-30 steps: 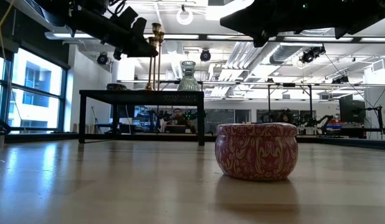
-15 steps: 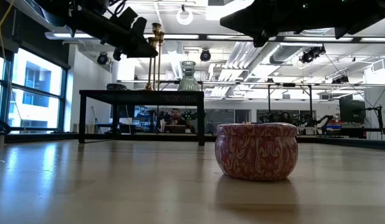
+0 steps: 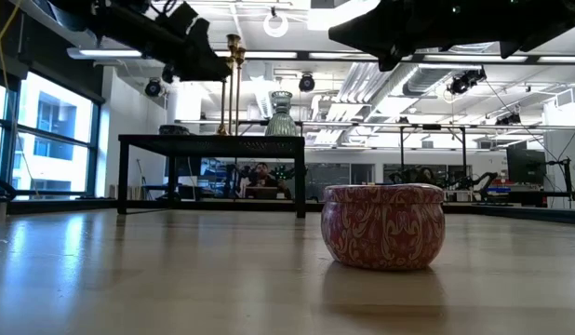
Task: Pick & Place candle stick holders
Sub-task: Put the pink scented candle on the shelf
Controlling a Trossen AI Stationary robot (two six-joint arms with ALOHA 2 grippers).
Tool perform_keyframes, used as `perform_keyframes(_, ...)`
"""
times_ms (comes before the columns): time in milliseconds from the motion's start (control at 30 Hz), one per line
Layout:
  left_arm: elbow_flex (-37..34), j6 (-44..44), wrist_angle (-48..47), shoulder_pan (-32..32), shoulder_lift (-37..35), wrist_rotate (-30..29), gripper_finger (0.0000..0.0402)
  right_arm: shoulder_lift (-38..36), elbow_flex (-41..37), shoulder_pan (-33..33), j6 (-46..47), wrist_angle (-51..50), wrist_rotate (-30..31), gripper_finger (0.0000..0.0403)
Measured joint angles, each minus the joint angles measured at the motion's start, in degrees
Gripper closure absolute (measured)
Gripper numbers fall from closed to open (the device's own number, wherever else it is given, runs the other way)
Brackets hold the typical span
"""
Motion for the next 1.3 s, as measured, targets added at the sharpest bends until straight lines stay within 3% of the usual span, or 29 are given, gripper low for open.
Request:
perform_keyframes(133, 0.0, 0.42, -6.59, 0.0, -5.78, 0.39, 0.0197, 0.0, 0.0, 0.01, 0.0, 0.0, 0.09, 0.0401)
perform_keyframes(267, 0.0, 2.01, -16.3, -0.39, -12.46, 5.07, 0.0198, 0.0, 0.0, 0.0, 0.0, 0.0, 0.13, 0.0401)
perform_keyframes(400, -2.53, 5.51, -19.7, -6.65, -17.9, 5.47, 0.0223, 0.0, 0.0, 0.01, 0.0, 0.0, 0.18, 0.0402)
perform_keyframes(567, -10.19, 6.45, -15.61, -19.9, -21.27, 1.13, 0.0292, 0.0, 0.06, 1.73, -0.15, 0.0, 1.81, 0.0402)
perform_keyframes(667, -15.61, 6.43, -10.49, -27.81, -20.94, -1.88, 0.0336, 0.0, 1.76, 5.49, -0.91, -2.64, 6.05, 0.0402)
perform_keyframes(767, -20.6, 6.21, -3.63, -34.06, -19.23, -4.09, 0.0374, 0.0, 6.55, 10.2, 3.39, -14.16, 12.55, 0.0402)
perform_keyframes(867, -24.73, 6.17, 1.73, -38.28, -17.83, -5.56, 0.0397, 1.44, 11.74, 14.57, 13.35, -27.8, 18.65, 0.0393)
perform_keyframes(1033, -28.86, 5.61, 8.19, -40.96, -16.3, -7.19, 0.039, 8.21, 17.33, 20.66, 29.56, -40.56, 19.43, 0.0332)
perform_keyframes(1300, -29.46, 4.65, 8.73, -40.92, -16.08, -7.48, 0.039, 22.6, 26.22, 27.95, 42.85, -46.22, 16.58, 0.016)
